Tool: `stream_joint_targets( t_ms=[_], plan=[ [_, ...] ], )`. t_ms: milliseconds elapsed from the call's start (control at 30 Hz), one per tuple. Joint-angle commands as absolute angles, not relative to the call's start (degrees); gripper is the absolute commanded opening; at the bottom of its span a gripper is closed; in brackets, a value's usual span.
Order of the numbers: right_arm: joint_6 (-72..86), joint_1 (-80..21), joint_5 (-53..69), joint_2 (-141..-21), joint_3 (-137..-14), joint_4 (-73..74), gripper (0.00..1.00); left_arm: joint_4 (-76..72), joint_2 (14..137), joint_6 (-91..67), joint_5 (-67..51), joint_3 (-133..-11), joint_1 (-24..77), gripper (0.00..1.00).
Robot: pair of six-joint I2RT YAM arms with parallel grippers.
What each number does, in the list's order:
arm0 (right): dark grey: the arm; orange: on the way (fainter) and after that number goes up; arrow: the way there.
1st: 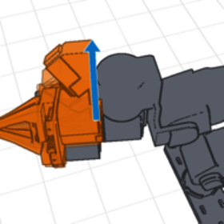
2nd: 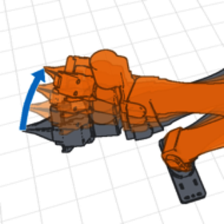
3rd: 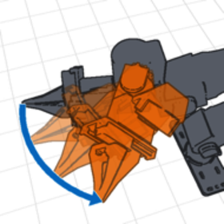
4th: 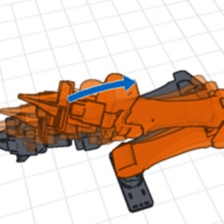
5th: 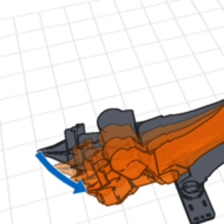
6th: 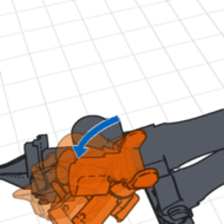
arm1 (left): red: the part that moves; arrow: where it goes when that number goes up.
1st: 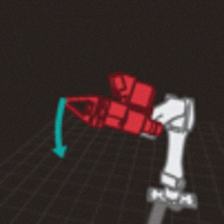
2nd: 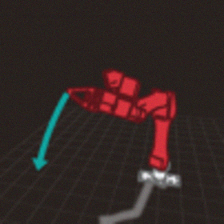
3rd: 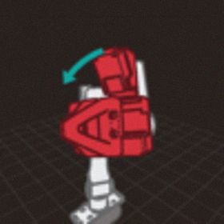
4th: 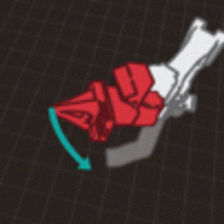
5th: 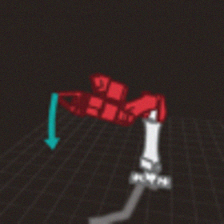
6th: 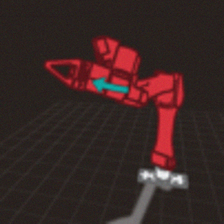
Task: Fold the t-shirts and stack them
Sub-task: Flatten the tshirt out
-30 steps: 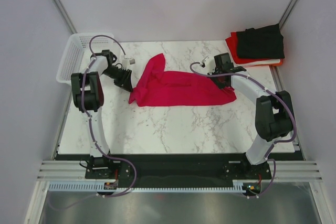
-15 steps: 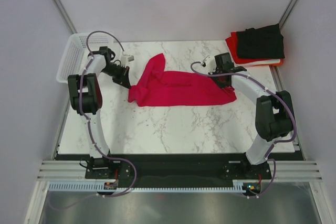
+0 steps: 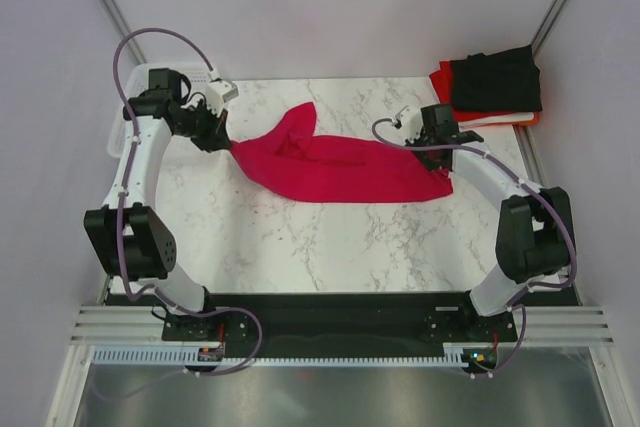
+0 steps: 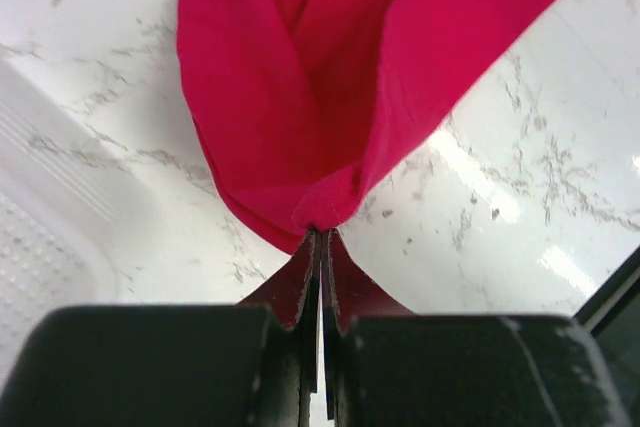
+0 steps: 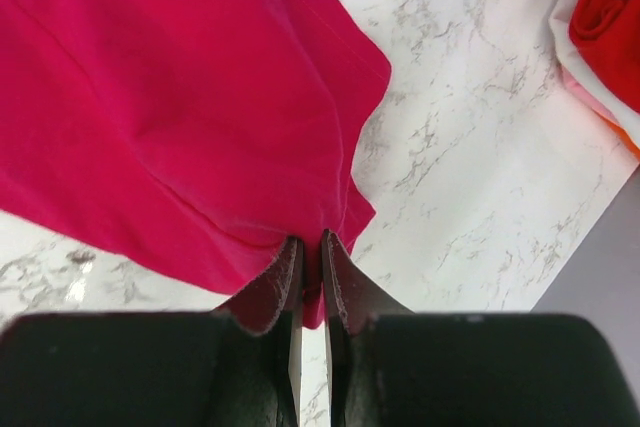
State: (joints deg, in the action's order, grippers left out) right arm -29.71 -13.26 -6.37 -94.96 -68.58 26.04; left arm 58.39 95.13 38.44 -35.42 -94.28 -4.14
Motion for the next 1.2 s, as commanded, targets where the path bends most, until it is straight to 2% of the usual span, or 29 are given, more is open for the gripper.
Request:
stream_joint_targets(
  t_ms=[0,67,100,167,267,500,700,900,1167],
  plan=[
    [-32.3,-13.2,-2.1,-91.4,-67.2,29.6,0.03,60.6,91.1,44.3,-33.5,-87.8,-4.4,0.02],
    [-35.0,-13.2,4.5,-91.6,-67.6,37.4,0.13,61.4,89.7,46.9,-32.2,-83.0,-4.4,0.02],
    [-35.1,-13.1,6.2,-91.6,-68.3,39.7,0.27,61.6,88.2,47.8,-31.8,-81.3,-4.4,0.02],
    [-32.7,-11.7,12.3,-91.1,-69.8,44.1,0.42,61.5,86.6,49.9,-30.9,-76.8,-4.4,0.02],
    [-27.9,-10.5,18.8,-91.8,-76.2,46.6,0.46,61.2,83.8,49.8,-31.8,-73.1,-4.3,0.02],
    [-19.9,-8.4,19.5,-109.3,-98.7,47.6,0.45,58.7,83.9,46.1,-32.9,-70.8,-4.3,0.02],
    [-16.5,-5.7,17.8,-124.4,-109.1,47.6,0.40,58.3,86.2,42.6,-34.4,-72.3,-4.0,0.02],
    [-15.9,-2.4,15.6,-129.6,-110.8,47.0,0.39,58.8,89.5,42.6,-30.2,-74.7,-4.0,0.02],
    [-16.9,-1.6,15.5,-127.4,-107.5,47.1,0.40,59.4,94.6,43.9,-27.4,-77.2,-4.0,0.02]
  ],
)
